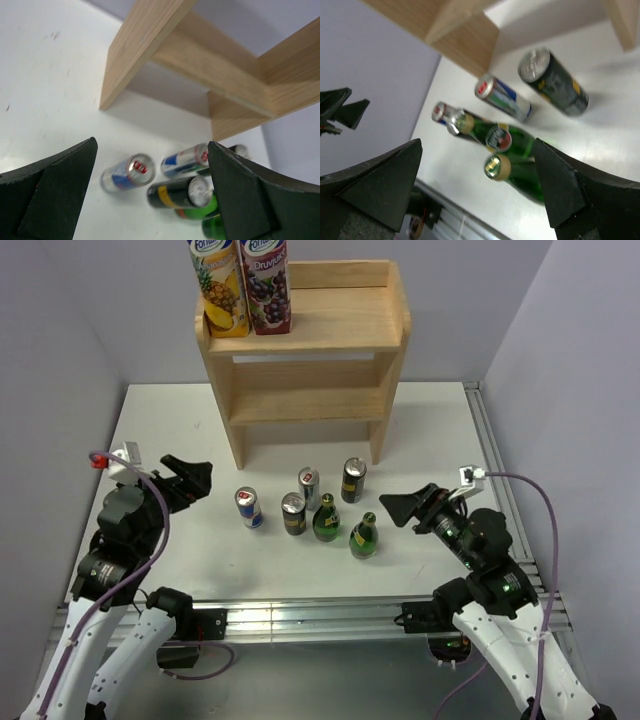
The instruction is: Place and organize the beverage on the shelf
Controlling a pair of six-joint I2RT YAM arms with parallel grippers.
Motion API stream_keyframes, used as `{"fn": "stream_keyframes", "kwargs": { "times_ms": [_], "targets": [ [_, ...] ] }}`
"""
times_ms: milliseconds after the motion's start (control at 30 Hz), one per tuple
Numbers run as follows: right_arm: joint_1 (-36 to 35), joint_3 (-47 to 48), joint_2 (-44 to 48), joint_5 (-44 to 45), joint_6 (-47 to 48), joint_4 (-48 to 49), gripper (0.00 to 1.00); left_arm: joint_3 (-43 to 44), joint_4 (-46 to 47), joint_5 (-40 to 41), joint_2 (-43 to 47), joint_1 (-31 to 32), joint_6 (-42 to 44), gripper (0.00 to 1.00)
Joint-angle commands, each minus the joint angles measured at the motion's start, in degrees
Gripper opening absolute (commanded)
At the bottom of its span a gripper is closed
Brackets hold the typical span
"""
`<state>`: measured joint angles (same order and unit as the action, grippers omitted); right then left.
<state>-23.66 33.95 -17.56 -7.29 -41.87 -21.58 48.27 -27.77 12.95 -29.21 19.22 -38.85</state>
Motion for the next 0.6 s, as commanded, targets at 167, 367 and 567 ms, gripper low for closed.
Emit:
{"fn": "stream_keyframes", "kwargs": {
  "times_ms": [167,367,567],
  "targets": [
    [-11.3,-10.9,1.6,3.0,-10.6,-4.9,1.0,-4.5,-1.8,1.2,0.6,0.2,-2.0,0.99],
    [-23.4,-11.9,4.2,15.3,-14.3,-7.4,1.0,-4.2,-2.0,1.7,0.9,0.7,-1.8,0.99],
    [-33.0,-14.2,-3.2,26.7,-19.3,-7.2,1.0,-4.1,-2.2,2.2,1.2,1.6,-1.9,0.99]
  ]
}}
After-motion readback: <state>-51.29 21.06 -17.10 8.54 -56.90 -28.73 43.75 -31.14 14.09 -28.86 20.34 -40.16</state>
